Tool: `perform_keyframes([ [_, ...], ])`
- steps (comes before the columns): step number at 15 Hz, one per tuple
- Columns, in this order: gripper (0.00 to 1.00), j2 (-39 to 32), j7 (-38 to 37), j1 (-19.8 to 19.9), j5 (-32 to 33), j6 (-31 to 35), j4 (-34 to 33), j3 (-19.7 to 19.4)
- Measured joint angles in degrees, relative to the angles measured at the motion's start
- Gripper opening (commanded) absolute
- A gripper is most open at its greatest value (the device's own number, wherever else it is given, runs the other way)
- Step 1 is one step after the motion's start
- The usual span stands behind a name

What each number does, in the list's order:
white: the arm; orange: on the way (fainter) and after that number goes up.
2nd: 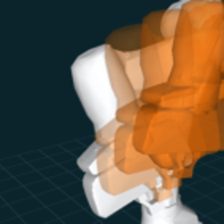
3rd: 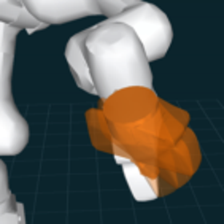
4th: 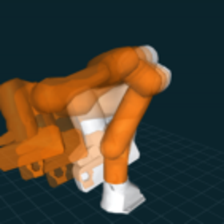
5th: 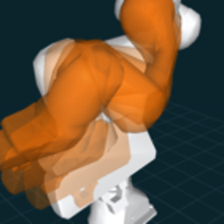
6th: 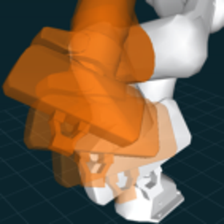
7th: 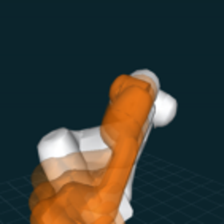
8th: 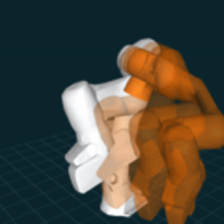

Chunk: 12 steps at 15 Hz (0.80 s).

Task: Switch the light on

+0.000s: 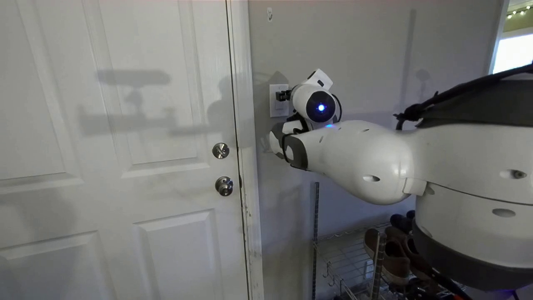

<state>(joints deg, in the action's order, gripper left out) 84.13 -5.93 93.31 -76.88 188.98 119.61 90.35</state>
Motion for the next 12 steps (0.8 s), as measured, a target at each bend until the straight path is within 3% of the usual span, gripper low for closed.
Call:
perform_keyframes([
  [5,1.00,0.0,-4.7,0.8,6.1,-5.3,-1.8,-1.5],
  [12,1.00,0.0,-22.0,1.7,22.0,-11.0,-2.5,-3.8],
])
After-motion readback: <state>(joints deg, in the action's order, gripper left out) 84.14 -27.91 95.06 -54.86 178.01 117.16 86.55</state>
